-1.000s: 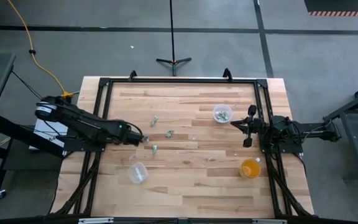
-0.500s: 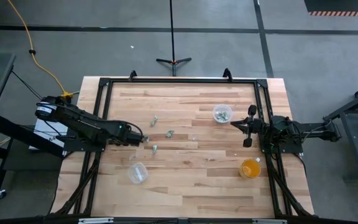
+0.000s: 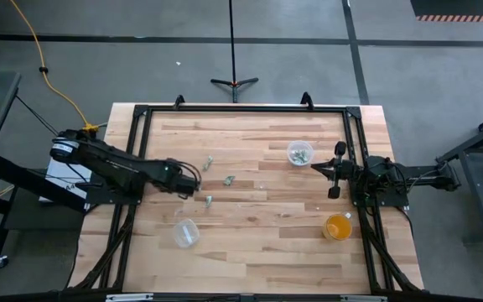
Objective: Pick and place Stevia / Truvia into bins
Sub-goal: Put the stevia packet into the oval transparent container
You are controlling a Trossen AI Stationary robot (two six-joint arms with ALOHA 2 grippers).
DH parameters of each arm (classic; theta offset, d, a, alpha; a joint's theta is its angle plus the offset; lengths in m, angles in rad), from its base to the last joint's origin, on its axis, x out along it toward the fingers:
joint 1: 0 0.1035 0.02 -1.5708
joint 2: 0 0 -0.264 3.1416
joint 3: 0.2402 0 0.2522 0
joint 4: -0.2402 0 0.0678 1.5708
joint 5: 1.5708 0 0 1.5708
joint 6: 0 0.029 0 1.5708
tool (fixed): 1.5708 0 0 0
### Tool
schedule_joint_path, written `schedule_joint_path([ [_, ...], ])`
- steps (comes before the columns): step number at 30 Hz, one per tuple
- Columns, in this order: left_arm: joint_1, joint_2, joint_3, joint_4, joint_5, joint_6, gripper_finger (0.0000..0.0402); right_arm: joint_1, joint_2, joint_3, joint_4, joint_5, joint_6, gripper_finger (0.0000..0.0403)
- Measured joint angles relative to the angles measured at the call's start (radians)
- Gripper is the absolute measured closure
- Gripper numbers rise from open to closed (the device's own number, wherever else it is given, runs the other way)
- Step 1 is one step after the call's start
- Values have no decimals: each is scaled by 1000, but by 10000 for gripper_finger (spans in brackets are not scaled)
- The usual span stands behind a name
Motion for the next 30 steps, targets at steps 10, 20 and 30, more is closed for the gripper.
schedule_joint_path([
  [10, -127, -2, 269, 35, -63, 422, 376, 0, 0, -3, 22, 1, 25, 395],
  [20, -374, 7, 334, 165, -46, 556, 359, 0, 0, -3, 23, 1, 26, 396],
  [30, -463, 108, 334, 216, 58, 470, 366, 0, 0, -2, 14, 0, 27, 399],
])
